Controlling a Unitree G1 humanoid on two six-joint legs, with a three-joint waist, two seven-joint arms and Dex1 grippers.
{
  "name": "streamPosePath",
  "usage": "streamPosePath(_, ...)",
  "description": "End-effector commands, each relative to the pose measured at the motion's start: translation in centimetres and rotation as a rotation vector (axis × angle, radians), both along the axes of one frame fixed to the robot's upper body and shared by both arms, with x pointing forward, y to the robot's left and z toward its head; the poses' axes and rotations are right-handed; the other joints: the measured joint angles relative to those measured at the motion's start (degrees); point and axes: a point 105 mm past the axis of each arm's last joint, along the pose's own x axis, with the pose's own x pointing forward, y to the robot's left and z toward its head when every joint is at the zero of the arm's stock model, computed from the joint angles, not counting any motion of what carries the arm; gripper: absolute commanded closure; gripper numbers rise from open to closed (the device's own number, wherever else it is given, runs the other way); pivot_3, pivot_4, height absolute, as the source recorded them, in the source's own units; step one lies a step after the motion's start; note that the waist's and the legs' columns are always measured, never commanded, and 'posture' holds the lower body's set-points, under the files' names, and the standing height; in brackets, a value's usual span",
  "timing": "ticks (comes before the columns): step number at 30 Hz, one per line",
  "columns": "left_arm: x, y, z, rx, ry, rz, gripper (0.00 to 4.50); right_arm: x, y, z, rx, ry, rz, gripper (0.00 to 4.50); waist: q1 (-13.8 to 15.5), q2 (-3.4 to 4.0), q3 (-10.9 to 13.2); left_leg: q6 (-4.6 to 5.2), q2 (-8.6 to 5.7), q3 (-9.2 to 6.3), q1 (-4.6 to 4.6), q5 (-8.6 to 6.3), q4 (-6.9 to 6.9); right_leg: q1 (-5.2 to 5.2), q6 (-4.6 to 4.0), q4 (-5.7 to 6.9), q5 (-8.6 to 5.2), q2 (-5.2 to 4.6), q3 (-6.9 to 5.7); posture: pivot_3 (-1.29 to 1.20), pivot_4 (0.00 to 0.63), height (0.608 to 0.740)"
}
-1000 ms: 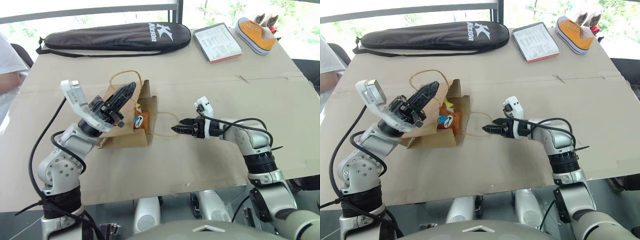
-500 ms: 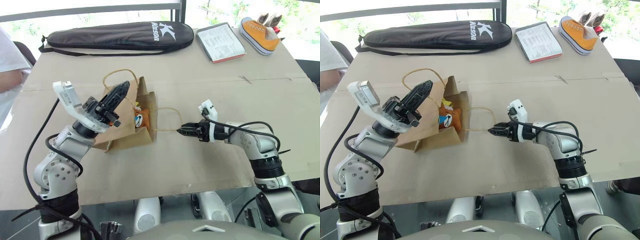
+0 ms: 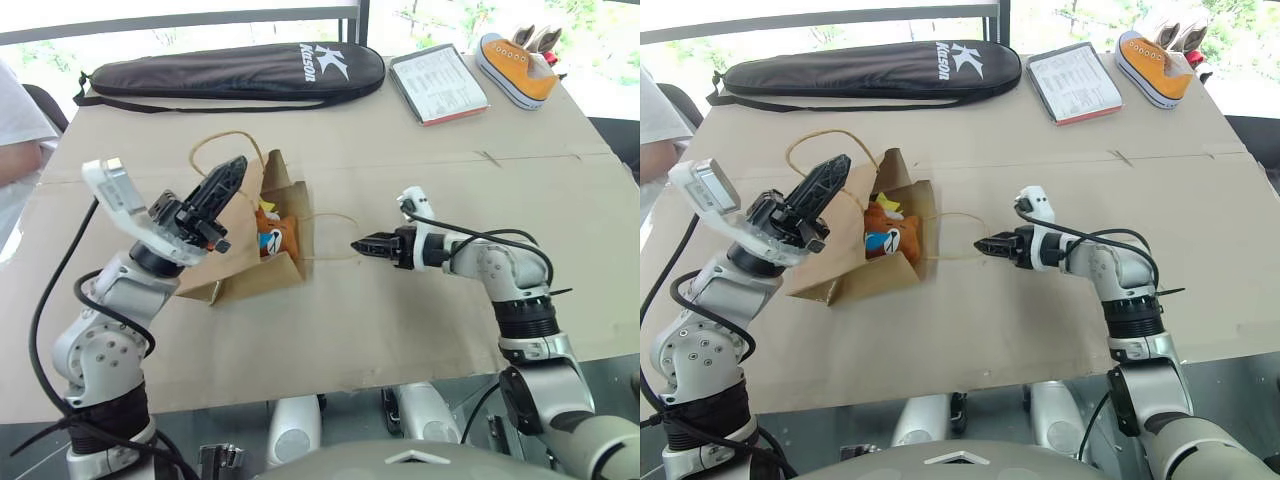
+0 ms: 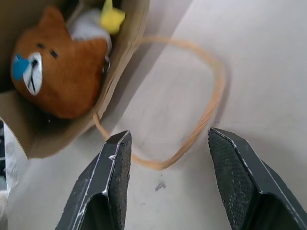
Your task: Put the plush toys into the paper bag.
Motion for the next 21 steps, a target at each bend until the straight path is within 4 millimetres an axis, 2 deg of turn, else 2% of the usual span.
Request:
streamPosePath(1, -1.2, 0.5, 1.6, 0.009, -0.072, 0.020, 4.50, 0.2, 1.1, 0.6, 0.005, -0.024, 0.038, 2.17, -0.1, 0.00, 0.0, 0.00, 0.00, 0.00, 0.01, 0.00, 0.00, 0.00, 0.00, 0.00, 0.00, 0.00, 0.00, 0.00, 0.150, 0.740)
streamPosePath(7, -1.8, 1.0, 1.3, 0.013, -0.070, 0.048, 4.50, 0.7, 2.1, 1.1, 0.051, -0.030, 0.055, 2.17, 0.0, 0.00, 0.0, 0.00, 0.01, 0.00, 0.01, 0.00, -0.01, -0.01, 0.00, 0.00, 0.00, 0.00, -0.01, 0.00, 0.150, 0.740)
streamPosePath(13, -2.0, 1.0, 1.1, 0.013, -0.068, 0.057, 4.50, 0.5, 1.8, 2.8, 0.139, -0.092, 0.084, 4.46, 0.0, 0.03, 0.0, 0.00, 0.00, 0.01, -0.04, 0.00, -0.01, -0.04, -0.01, -0.01, 0.00, -0.01, -0.01, 0.00, 0.150, 0.740)
streamPosePath(16, -1.9, 1.0, 1.1, 0.010, -0.070, 0.057, 4.50, 0.2, 1.2, 4.1, 0.202, -0.114, 0.092, 4.46, 0.0, 0.03, 0.0, 0.00, 0.00, 0.00, -0.04, 0.00, -0.01, -0.04, -0.01, -0.01, 0.00, -0.01, -0.01, 0.00, 0.150, 0.740)
streamPosePath(17, -1.9, 0.9, 1.2, 0.006, -0.073, 0.053, 4.50, 0.0, 1.0, 5.1, 0.240, -0.138, 0.098, 4.46, 0.0, 0.03, 0.0, 0.00, 0.00, 0.00, -0.04, 0.00, -0.01, -0.04, -0.01, -0.01, 0.00, -0.01, -0.01, 0.00, 0.150, 0.740)
streamPosePath(19, -1.2, 1.6, 2.3, -0.076, -0.086, 0.044, 4.50, -1.2, -0.1, 12.7, 0.481, -0.299, 0.144, 4.46, 0.1, 0.05, 0.1, 0.00, 0.00, 0.00, -0.04, 0.00, -0.01, -0.04, 0.00, -0.01, 0.00, -0.01, -0.01, 0.00, 0.150, 0.740)
streamPosePath(21, -0.6, 2.4, 3.1, -0.138, -0.090, 0.049, 4.50, -3.0, -0.7, 17.8, 0.606, -0.417, 0.208, 4.46, 0.3, 0.19, 0.5, 0.00, 0.01, 0.00, -0.20, 0.01, 0.02, -0.19, 0.01, 0.06, 0.02, -0.02, -0.05, 0.00, 0.150, 0.740)
